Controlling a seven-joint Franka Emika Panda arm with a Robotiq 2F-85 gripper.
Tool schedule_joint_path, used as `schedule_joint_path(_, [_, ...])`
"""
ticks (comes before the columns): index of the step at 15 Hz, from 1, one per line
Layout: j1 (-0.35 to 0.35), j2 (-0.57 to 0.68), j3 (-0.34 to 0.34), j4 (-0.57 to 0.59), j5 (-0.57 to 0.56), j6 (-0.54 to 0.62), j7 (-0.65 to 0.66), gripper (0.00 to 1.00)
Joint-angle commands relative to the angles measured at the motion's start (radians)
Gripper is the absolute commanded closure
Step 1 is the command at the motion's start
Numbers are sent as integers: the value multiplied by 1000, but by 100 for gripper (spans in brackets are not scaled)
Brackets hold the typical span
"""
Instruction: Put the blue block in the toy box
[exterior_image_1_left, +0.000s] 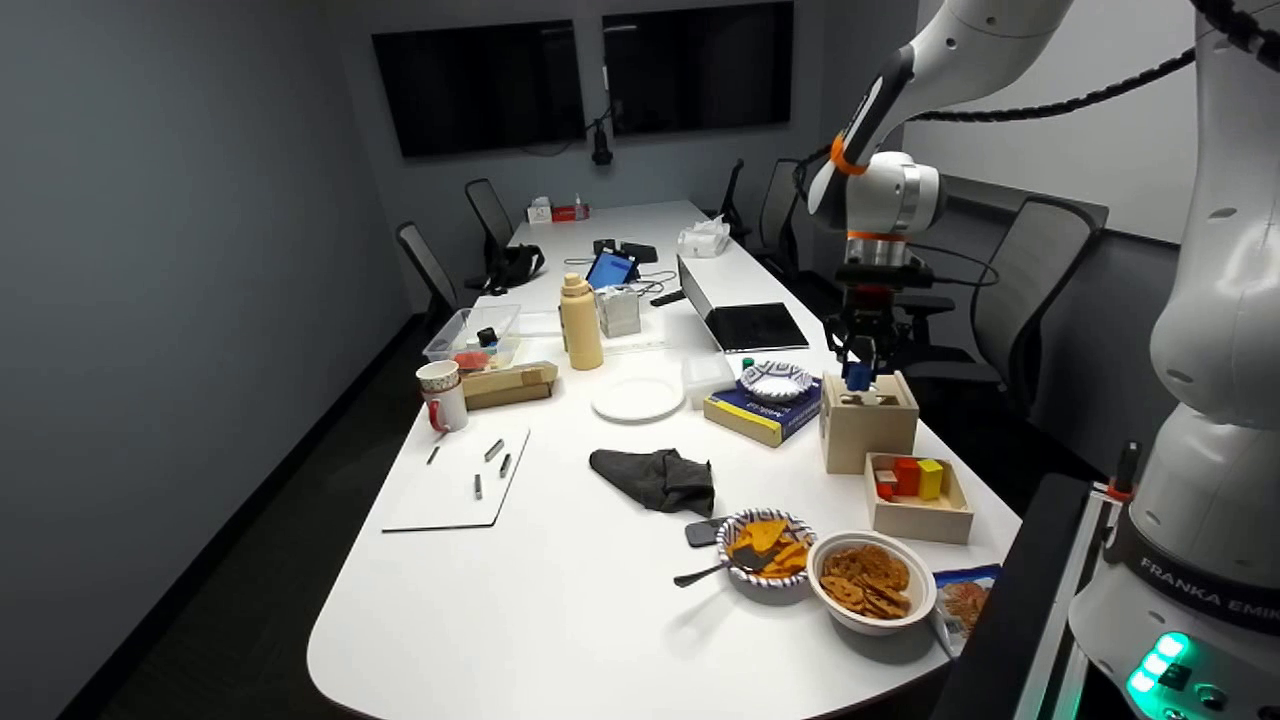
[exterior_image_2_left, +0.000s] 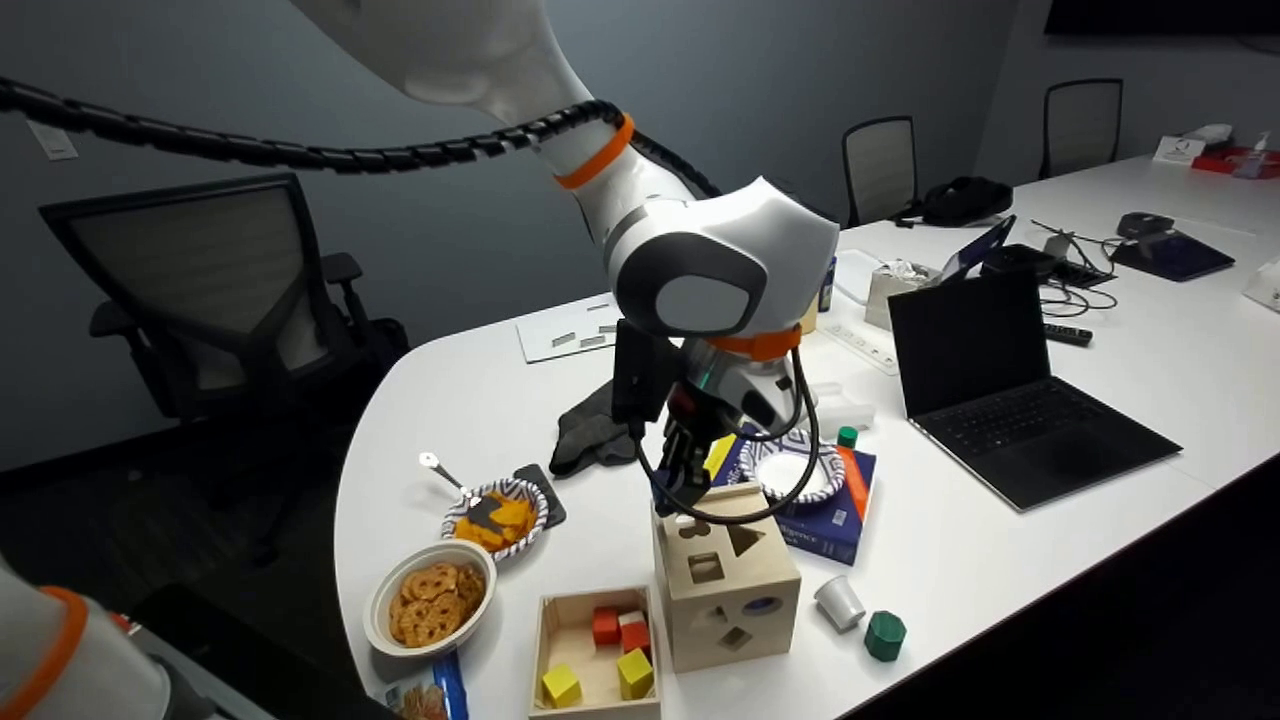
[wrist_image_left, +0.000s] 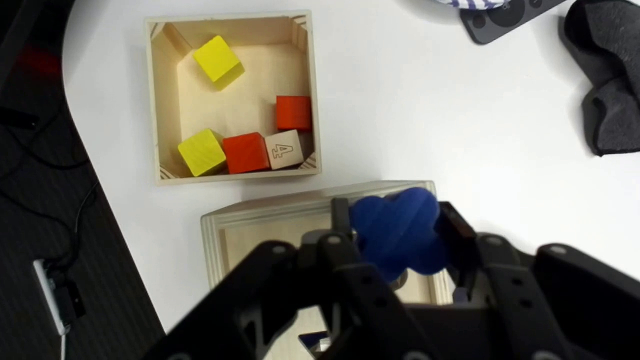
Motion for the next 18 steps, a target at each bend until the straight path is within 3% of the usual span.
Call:
schedule_joint_path(1, [-27, 35, 4, 34, 55, 16, -39, 81])
schedule_joint_path(18, [-26, 131, 25, 78, 60, 54, -19, 81])
